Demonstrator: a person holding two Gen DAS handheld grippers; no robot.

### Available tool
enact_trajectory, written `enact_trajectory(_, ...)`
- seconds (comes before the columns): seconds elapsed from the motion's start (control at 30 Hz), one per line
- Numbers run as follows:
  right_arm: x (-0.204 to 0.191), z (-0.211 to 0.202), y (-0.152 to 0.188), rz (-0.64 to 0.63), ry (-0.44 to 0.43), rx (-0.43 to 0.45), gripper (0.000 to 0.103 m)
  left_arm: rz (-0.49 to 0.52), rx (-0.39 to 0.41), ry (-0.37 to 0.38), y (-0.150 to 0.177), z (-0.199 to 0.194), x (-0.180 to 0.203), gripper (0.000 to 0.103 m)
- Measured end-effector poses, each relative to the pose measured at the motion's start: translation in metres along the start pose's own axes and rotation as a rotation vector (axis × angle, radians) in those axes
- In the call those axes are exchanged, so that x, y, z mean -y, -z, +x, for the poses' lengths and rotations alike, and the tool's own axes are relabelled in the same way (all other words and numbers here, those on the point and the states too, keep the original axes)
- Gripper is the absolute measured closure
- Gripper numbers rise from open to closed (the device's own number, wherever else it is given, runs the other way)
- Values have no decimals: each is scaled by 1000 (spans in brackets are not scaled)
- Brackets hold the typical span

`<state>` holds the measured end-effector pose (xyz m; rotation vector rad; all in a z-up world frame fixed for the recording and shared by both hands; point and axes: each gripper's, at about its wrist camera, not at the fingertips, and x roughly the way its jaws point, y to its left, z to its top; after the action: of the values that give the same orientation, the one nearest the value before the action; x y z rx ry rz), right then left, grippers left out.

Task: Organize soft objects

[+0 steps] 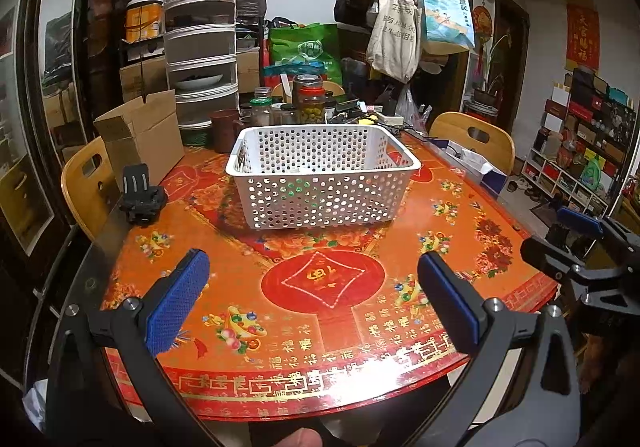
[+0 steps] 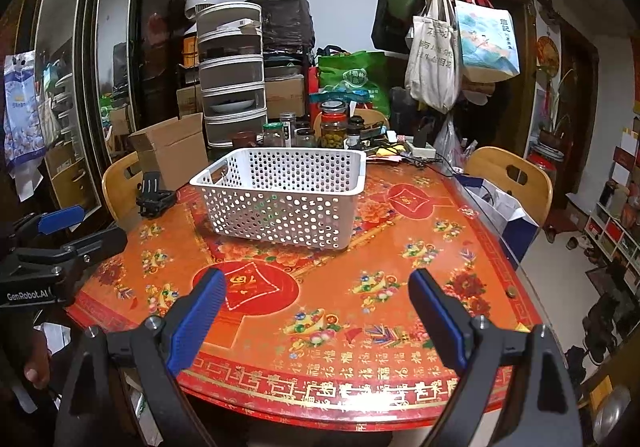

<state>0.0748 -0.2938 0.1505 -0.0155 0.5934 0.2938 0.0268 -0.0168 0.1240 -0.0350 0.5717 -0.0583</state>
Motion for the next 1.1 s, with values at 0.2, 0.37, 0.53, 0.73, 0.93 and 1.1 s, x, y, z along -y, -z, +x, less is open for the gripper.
enact_trajectory(0.2, -1, 0, 0, 1, -1, 0, 10, -1, -1, 0, 1, 0, 0, 0)
enact_trajectory(0.37, -2, 0, 0, 0, -3, 0, 10, 1, -5, 2, 2, 1, 0, 0)
enact_trajectory(0.53, -5, -1, -1, -7, -6, -1, 10, -3, -6, 2, 4, 3, 0, 0)
enact_trajectory(0.73, -9, -1, -2, -12, -15, 1, 10, -1, -7, 3, 3, 3, 0, 0)
enact_trajectory(0.93, -9, -2, -2, -10, -14, 1, 10, -5, -10, 3, 5, 4, 0, 0)
enact_trajectory(1.1, -8, -2, -1, -10, -15, 1, 9, -3, -8, 4, 5, 4, 0, 0)
